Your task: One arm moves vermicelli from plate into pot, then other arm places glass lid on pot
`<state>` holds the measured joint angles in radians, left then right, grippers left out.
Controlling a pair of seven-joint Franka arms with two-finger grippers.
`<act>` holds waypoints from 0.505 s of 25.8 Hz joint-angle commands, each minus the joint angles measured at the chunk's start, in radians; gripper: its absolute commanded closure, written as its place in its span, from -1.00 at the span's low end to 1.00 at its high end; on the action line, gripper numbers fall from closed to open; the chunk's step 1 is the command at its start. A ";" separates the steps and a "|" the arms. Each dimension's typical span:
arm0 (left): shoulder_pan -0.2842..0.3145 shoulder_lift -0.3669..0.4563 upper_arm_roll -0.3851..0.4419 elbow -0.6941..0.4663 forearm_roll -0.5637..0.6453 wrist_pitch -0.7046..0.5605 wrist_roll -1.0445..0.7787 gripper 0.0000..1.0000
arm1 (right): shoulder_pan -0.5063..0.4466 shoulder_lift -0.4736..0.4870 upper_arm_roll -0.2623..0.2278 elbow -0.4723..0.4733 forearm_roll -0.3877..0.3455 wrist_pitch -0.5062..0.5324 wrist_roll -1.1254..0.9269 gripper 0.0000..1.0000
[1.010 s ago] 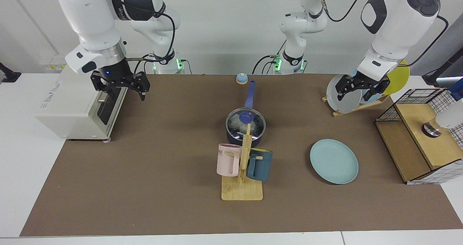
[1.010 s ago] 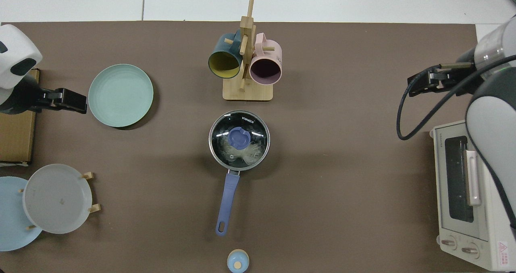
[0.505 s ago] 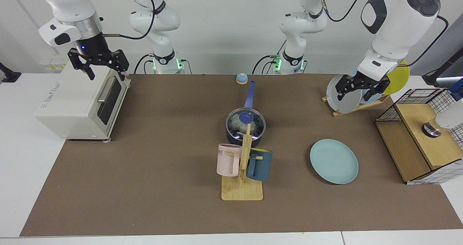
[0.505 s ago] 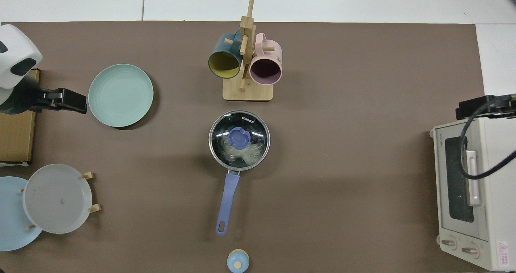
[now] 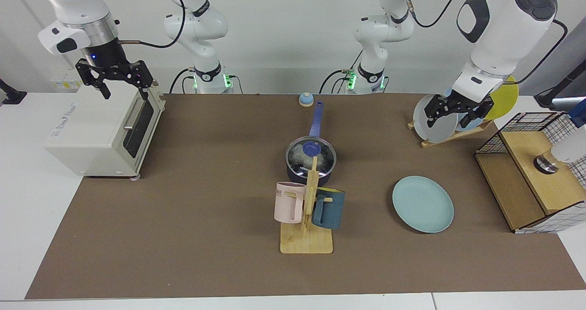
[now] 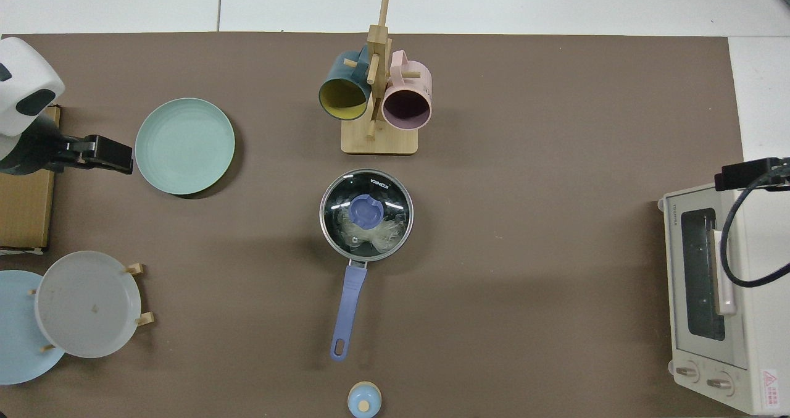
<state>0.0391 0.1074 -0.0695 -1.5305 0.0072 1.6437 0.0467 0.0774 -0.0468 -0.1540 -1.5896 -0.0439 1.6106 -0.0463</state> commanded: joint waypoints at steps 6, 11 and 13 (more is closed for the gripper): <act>0.004 -0.029 -0.001 -0.034 0.007 0.004 0.005 -1.00 | -0.016 -0.024 0.013 -0.033 0.098 -0.040 -0.004 -1.00; 0.004 -0.028 -0.001 -0.034 0.007 0.005 0.005 -1.00 | -0.086 -0.016 0.100 -0.024 0.090 -0.070 -0.004 -1.00; 0.004 -0.028 -0.001 -0.034 0.007 0.004 0.005 -1.00 | -0.126 -0.015 0.151 -0.027 0.087 -0.070 -0.003 -1.00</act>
<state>0.0391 0.1074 -0.0695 -1.5305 0.0072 1.6437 0.0467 0.0457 -0.0468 -0.1026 -1.5963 0.0265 1.5525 -0.0463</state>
